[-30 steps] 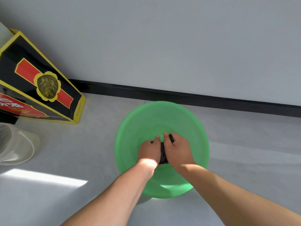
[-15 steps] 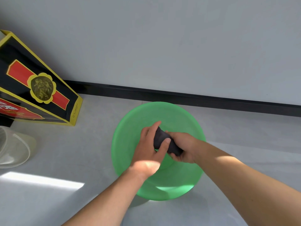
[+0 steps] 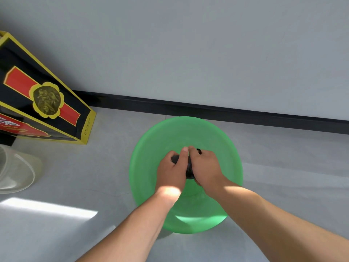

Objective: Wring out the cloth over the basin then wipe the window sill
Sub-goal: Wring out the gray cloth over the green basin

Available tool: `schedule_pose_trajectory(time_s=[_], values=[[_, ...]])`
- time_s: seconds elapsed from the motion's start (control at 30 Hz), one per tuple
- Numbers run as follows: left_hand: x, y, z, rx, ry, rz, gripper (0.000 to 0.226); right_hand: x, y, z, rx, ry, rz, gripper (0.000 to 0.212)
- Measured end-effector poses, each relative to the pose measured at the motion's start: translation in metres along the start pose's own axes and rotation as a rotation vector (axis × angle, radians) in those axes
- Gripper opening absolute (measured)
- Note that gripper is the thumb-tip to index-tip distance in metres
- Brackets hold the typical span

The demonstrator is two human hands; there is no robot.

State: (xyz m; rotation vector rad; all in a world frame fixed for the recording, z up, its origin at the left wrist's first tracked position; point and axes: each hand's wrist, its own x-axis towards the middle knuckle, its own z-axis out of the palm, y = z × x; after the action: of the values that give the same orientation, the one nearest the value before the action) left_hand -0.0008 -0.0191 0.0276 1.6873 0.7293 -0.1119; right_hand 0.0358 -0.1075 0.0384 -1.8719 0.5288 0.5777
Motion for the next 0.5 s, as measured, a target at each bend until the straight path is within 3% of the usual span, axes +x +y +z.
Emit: schedule_pose_trajectory(time_s=[0.17, 0.37, 0.43, 0.5], values=[[0.0, 0.007, 0.006, -0.101, -0.046, -0.193, 0.039, -0.001, 0.009, -0.004, -0.09, 0.057, -0.249, 0.053], [0.006, 0.003, 0.001, -0.092, -0.191, -0.487, 0.033, -0.001, 0.019, -0.012, -0.433, 0.014, -0.555, 0.048], [0.008, 0.006, -0.003, -0.092, -0.212, -0.505, 0.039, 0.003, 0.022, -0.013, -0.446, 0.014, -0.573, 0.044], [0.012, 0.011, -0.006, 0.0, -0.179, -0.414, 0.045, 0.006, 0.019, -0.012, -0.333, -0.017, -0.513, 0.037]])
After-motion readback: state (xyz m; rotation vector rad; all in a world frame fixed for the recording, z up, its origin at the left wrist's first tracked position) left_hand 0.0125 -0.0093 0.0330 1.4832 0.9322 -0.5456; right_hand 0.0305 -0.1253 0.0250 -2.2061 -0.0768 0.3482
